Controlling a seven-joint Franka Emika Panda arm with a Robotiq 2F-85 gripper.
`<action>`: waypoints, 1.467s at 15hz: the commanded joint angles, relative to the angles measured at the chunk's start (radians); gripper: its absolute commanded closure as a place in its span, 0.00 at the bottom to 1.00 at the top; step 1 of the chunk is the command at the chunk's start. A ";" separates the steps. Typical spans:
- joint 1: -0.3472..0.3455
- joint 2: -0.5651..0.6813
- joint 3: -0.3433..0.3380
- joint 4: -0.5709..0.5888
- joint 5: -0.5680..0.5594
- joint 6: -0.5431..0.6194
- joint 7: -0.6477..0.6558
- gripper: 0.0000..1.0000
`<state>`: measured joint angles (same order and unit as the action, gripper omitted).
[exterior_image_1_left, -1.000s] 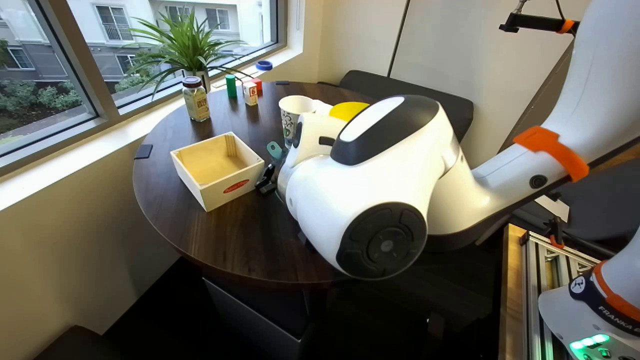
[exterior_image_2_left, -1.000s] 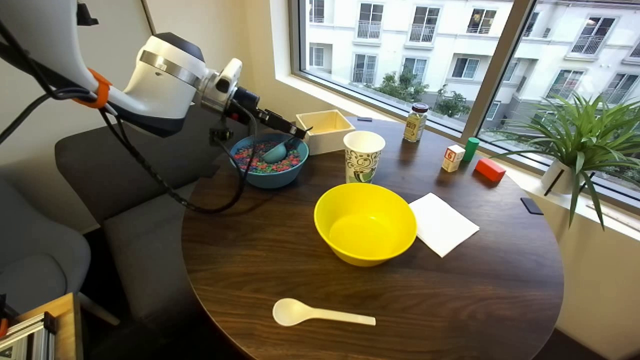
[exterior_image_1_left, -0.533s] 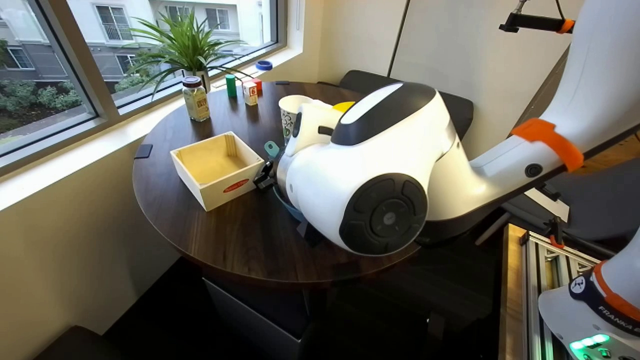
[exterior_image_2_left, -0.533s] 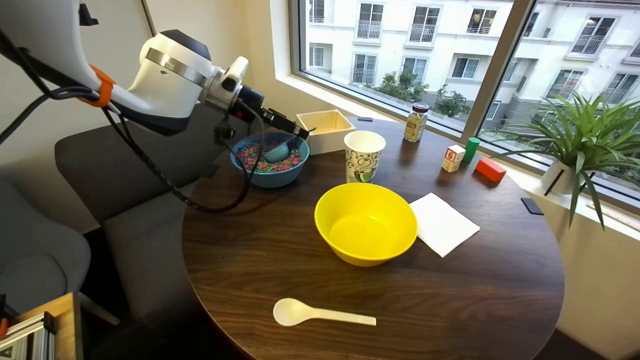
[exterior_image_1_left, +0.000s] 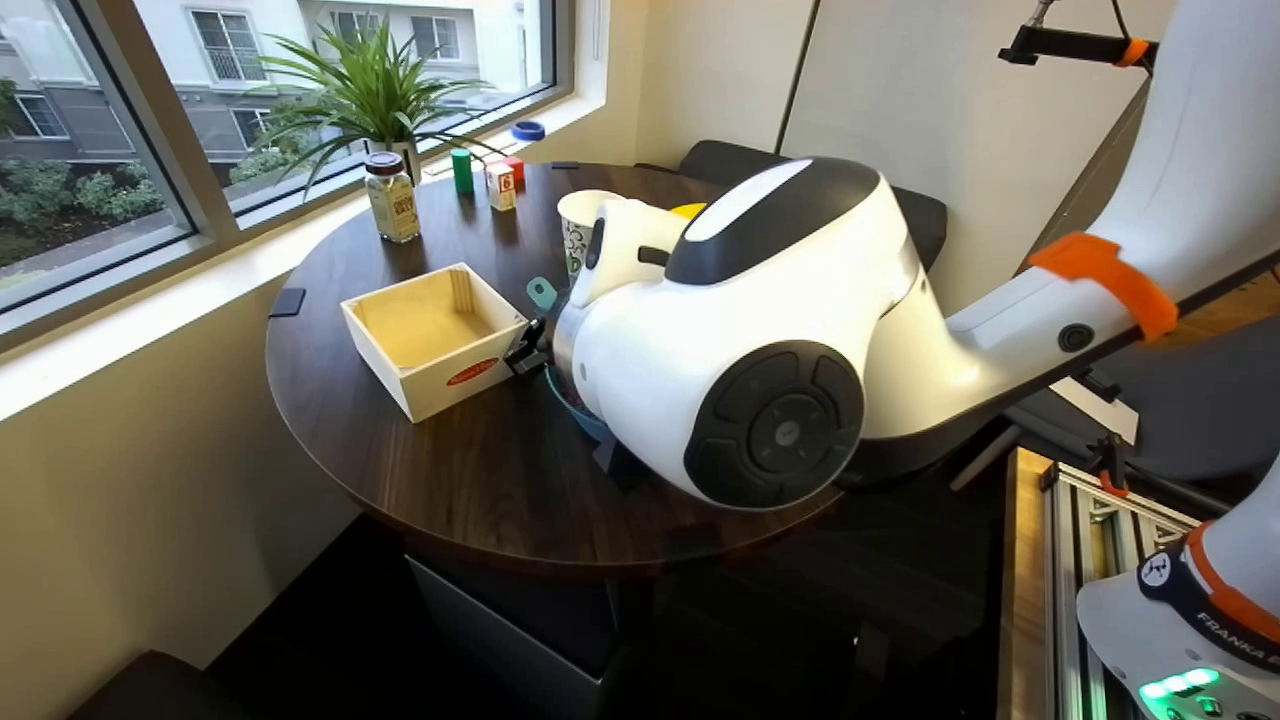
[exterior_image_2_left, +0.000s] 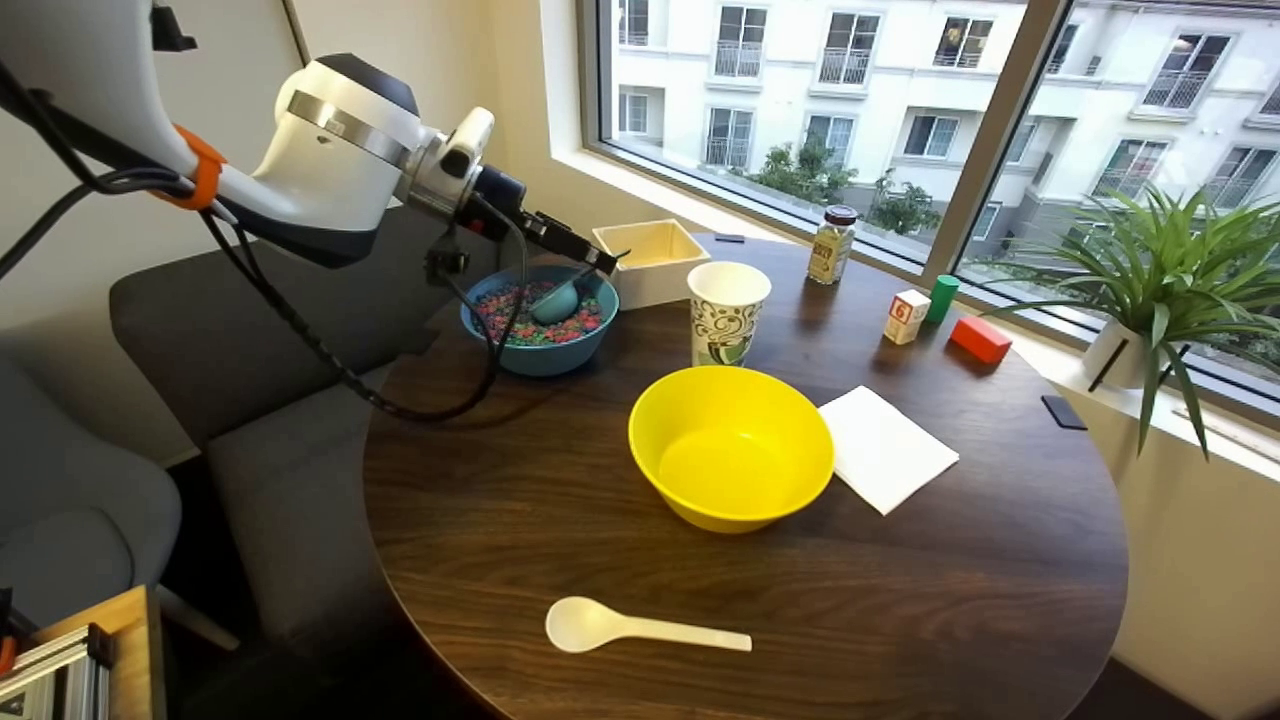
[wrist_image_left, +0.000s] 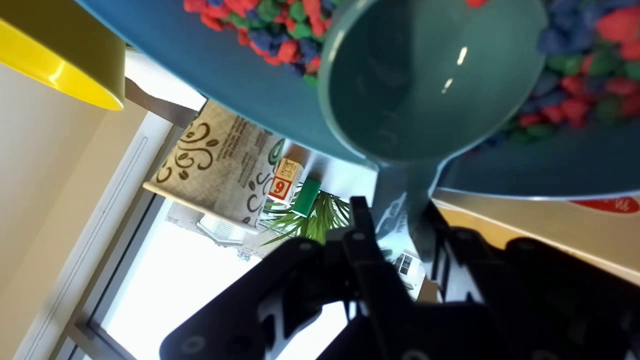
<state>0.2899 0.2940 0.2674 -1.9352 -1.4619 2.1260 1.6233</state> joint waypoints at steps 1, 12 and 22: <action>0.023 -0.049 0.005 -0.024 -0.006 -0.030 -0.031 0.94; 0.103 -0.021 0.032 -0.045 -0.080 -0.373 -0.204 0.94; 0.134 0.132 0.038 0.013 -0.146 -0.593 -0.218 0.94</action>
<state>0.4094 0.3761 0.3036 -1.9611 -1.5820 1.5888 1.3940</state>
